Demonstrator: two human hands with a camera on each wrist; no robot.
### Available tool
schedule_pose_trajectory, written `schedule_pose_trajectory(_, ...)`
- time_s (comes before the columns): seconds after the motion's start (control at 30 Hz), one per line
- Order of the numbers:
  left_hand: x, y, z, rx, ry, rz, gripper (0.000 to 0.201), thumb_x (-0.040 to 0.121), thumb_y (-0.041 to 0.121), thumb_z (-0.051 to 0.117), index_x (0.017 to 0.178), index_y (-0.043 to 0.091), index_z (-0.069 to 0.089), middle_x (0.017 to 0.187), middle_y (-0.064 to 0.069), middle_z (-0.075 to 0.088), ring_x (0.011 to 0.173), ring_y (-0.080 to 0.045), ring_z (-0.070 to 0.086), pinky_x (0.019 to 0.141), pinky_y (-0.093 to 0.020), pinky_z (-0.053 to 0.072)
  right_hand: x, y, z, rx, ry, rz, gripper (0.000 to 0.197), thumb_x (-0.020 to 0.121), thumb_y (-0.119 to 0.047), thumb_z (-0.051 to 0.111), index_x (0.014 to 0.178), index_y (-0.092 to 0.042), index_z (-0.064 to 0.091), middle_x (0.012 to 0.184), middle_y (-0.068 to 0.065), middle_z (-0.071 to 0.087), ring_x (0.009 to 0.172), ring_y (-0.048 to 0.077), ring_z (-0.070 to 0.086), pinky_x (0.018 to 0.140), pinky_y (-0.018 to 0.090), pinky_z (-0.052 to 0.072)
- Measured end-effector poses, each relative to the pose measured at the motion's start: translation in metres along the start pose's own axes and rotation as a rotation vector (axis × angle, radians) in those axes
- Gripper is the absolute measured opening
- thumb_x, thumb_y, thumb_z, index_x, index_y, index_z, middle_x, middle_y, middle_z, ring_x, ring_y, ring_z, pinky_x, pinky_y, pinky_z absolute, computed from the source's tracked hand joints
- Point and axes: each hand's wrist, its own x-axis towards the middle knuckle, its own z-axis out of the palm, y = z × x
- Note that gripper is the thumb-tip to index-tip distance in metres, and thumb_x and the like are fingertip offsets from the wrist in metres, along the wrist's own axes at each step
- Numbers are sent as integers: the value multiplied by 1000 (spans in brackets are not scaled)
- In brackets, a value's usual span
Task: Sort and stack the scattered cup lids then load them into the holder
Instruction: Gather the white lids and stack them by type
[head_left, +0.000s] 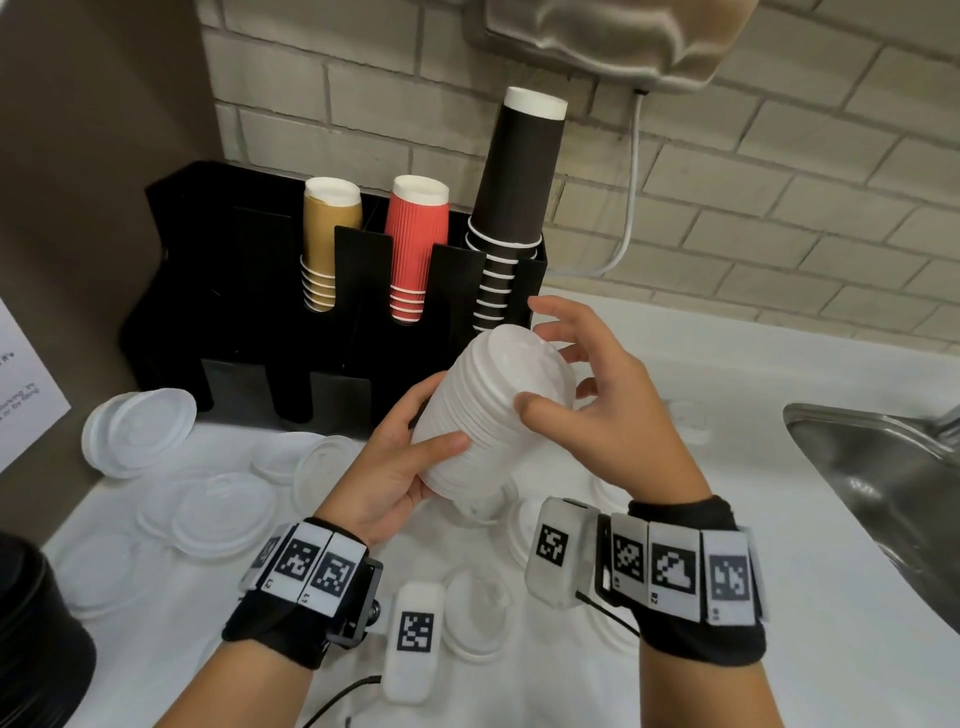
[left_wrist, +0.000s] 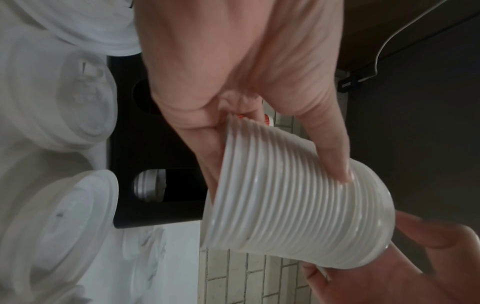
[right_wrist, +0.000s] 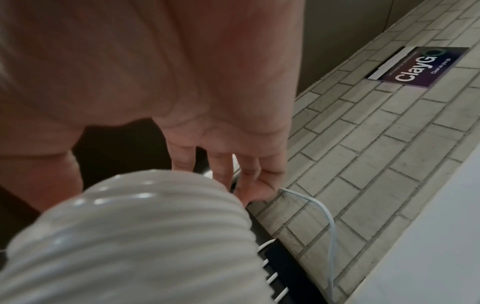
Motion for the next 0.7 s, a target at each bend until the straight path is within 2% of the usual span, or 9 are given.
schedule_pose_trajectory(0.17,1,-1,0,-19,19,0,72,62,30,80,129,38,56,131,-1,62,118,-23,62,79,-35,58,1,0,3,-60,-7,-24,71,69,-21,78,132,-32,47,117,-10,54,109,10,50,86,22,42)
schedule_pose_trajectory(0.23,2,-1,0,-37,29,3,78,59,30,84,131,36,55,130,-2,63,118,-23,63,79,-34,58,3,1,2,-51,-22,-41,72,69,-24,79,133,-34,47,122,-11,52,112,9,50,86,20,43)
schedule_pose_trajectory(0.33,3,2,-1,-98,45,38,96,45,38,97,130,31,55,125,1,67,115,-19,64,80,-32,59,13,9,-10,73,42,-16,62,72,-42,76,127,-44,48,126,-14,50,111,1,51,82,13,45)
schedule_pose_trajectory(0.43,5,9,-6,-159,79,84,96,45,39,97,130,27,55,124,2,68,115,-17,64,81,-28,58,35,41,-33,267,259,134,39,75,-43,63,113,-44,55,115,-12,57,96,-5,57,77,16,49)
schedule_pose_trajectory(0.53,8,14,-13,-190,120,111,78,63,29,85,134,26,51,126,2,67,118,-19,63,80,-27,57,60,95,-49,174,376,398,18,86,-27,58,104,-30,58,112,0,62,86,8,55,75,25,43)
schedule_pose_trajectory(0.57,9,14,-16,-192,127,121,72,68,26,78,134,26,51,126,2,67,118,-19,63,79,-27,57,67,114,-50,83,321,482,16,90,-21,55,105,-25,58,114,5,63,82,10,53,72,24,41)
schedule_pose_trajectory(0.63,10,15,-18,-183,134,131,65,72,24,72,133,28,51,125,3,67,116,-17,64,78,-27,57,76,147,-47,-178,35,642,21,94,-18,52,114,-19,58,112,9,64,73,13,51,63,19,40)
schedule_pose_trajectory(0.67,11,15,-19,-175,135,132,64,72,24,72,133,29,52,125,4,68,116,-17,64,78,-27,58,76,160,-43,-318,-142,708,26,94,-22,53,120,-20,56,113,9,63,79,17,55,65,19,43)
schedule_pose_trajectory(0.7,11,15,-19,-168,134,131,62,73,23,71,132,30,52,125,4,68,116,-17,64,78,-28,58,75,170,-38,-466,-289,758,32,94,-27,53,126,-24,54,120,10,59,95,25,57,77,24,47)
